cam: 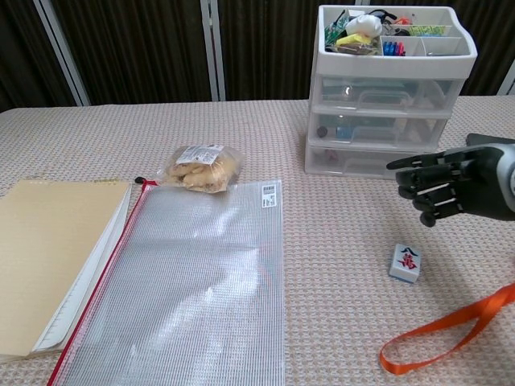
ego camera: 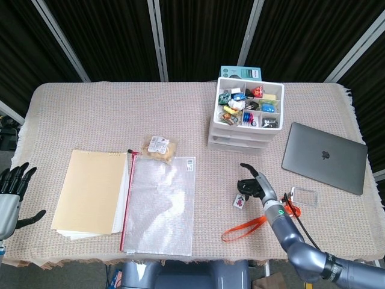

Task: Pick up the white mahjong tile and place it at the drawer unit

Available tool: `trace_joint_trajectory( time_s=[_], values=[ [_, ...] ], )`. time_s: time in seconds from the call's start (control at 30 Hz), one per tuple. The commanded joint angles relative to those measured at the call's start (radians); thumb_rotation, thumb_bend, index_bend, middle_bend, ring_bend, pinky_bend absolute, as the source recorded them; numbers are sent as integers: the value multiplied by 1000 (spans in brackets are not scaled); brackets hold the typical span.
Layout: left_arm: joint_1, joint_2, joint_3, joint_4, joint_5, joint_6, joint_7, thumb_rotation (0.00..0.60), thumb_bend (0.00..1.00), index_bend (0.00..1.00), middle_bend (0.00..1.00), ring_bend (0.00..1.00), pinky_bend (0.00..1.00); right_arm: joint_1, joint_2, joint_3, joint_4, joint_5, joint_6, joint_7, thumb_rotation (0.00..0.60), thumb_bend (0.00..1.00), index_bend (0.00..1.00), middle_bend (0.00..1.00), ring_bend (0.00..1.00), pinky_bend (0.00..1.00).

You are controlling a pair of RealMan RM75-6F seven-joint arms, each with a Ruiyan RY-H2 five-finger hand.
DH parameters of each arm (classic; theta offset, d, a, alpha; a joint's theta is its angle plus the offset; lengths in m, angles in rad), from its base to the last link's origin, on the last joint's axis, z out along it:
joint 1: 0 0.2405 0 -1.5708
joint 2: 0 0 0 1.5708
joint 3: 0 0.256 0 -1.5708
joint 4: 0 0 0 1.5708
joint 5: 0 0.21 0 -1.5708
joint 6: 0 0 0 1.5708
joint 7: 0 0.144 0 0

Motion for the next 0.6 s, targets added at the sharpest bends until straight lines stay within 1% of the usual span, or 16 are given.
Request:
trace_joint_trajectory(
  time_s=[0.03,0.3,0.4,0.47,0.6],
  values=[
    [-1,0,-1,0,0,-1,1,600,157,59,0,0,0,56,-49,20,74,83,-39,14,600,517,121,751,777,706],
    [-4,2,-2,-4,-8,-9,3,600,158,58,0,0,0,126,-100,52,206,215,-131,42,600,518,124,751,777,706],
    [-4,2,-3,-4,-10,-9,4,600,158,58,0,0,0,146,-118,67,248,244,-142,56,600,517,150,751,777,707],
    [-5,3,-4,-6,-11,-10,1,600,161,58,0,0,0,154,-130,84,271,271,-148,76,600,517,183,751,776,706],
    [-7,2,-4,-7,-11,-12,-1,600,156,59,0,0,0,160,-147,123,311,334,-174,127,600,519,197,751,776,706]
  ],
)
